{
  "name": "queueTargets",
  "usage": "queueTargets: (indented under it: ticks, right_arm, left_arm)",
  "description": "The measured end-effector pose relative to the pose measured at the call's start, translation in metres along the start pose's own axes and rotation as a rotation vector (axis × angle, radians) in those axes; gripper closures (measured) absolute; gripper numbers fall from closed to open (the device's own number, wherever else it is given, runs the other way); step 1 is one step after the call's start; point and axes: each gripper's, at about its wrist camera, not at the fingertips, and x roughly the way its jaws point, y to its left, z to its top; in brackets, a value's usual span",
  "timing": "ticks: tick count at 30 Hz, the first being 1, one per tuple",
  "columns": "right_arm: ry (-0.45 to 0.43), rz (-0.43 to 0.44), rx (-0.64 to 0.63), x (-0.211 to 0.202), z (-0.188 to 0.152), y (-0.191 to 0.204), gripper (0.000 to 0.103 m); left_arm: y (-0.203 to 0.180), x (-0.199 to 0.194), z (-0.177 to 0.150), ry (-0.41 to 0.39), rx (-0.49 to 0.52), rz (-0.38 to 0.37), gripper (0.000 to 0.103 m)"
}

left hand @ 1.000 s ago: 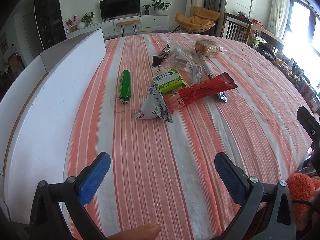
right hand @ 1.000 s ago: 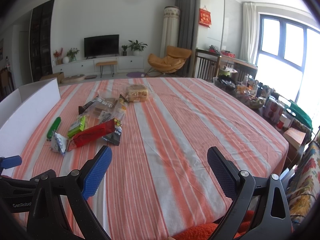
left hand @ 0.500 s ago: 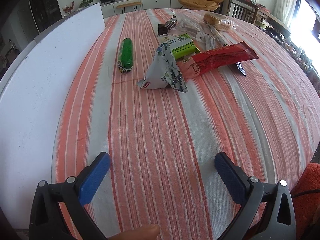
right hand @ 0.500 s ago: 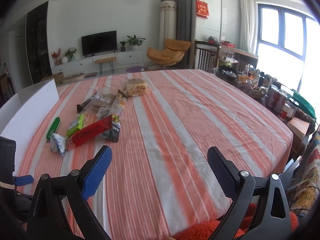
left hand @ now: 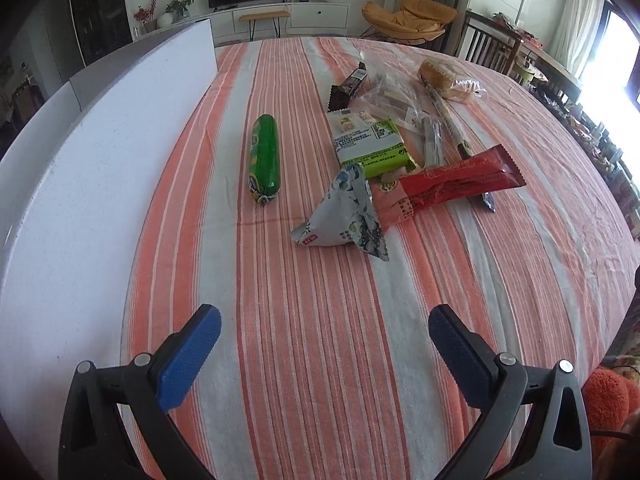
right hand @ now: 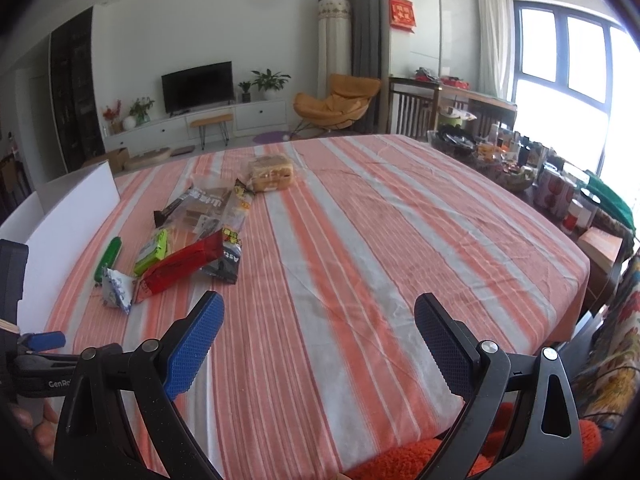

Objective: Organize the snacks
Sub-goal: 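Lower the left gripper onto the white triangular snack packet and close, then grasp the red wrapped bar with the right gripper while the left gripper holds the white packet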

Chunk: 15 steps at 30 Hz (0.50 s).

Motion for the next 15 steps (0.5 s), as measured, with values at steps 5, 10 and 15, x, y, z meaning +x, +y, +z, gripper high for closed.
queueTargets:
  ticks: [5, 10, 15]
  right_arm:
    - [0.001, 0.002, 0.002, 0.001, 0.001, -0.001, 0.005]
    - [-0.004, 0.003, 0.008, 0.001, 0.002, -0.003, 0.005]
    - [0.076, 0.057, 0.082, 0.016, 0.002, -0.017, 0.005]
  left_arm:
    - [-0.005, 0.024, 0.036, -0.052, 0.084, 0.052, 0.021]
    - [-0.006, 0.038, 0.035, -0.04, 0.108, -0.012, 0.071]
    - [0.01, 0.014, 0.001, -0.017, 0.068, -0.096, 0.072]
